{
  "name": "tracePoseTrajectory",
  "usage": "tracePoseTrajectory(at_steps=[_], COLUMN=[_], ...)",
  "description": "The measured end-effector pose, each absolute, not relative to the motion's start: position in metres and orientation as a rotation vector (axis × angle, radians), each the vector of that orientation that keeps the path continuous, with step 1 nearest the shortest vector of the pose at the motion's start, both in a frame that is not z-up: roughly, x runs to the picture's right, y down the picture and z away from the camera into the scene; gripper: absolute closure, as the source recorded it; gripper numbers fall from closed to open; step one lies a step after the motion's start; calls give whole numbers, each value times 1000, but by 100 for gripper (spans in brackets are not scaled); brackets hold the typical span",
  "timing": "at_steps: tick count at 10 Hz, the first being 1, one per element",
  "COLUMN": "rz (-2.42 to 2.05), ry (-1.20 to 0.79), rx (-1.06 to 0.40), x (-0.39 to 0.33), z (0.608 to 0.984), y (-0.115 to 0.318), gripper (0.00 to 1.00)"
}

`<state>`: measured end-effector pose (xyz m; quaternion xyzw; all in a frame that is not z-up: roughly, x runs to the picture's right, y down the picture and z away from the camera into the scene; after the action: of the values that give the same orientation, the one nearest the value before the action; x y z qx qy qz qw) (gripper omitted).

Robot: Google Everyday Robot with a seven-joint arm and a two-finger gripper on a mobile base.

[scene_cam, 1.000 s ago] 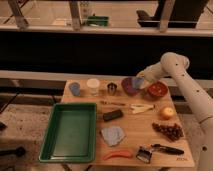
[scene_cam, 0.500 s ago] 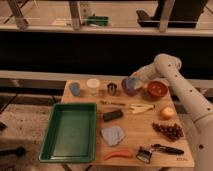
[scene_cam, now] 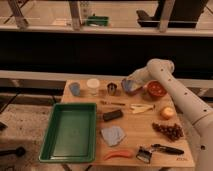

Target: Place sponge in purple bowl

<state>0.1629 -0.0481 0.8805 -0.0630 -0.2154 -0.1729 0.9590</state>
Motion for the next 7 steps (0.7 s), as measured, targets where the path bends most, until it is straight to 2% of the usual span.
tracePoseTrajectory(at_steps=[7], rz=[-320], ry=[-401], rx=[-117], x=[167], z=[908], y=[-71], gripper=[100])
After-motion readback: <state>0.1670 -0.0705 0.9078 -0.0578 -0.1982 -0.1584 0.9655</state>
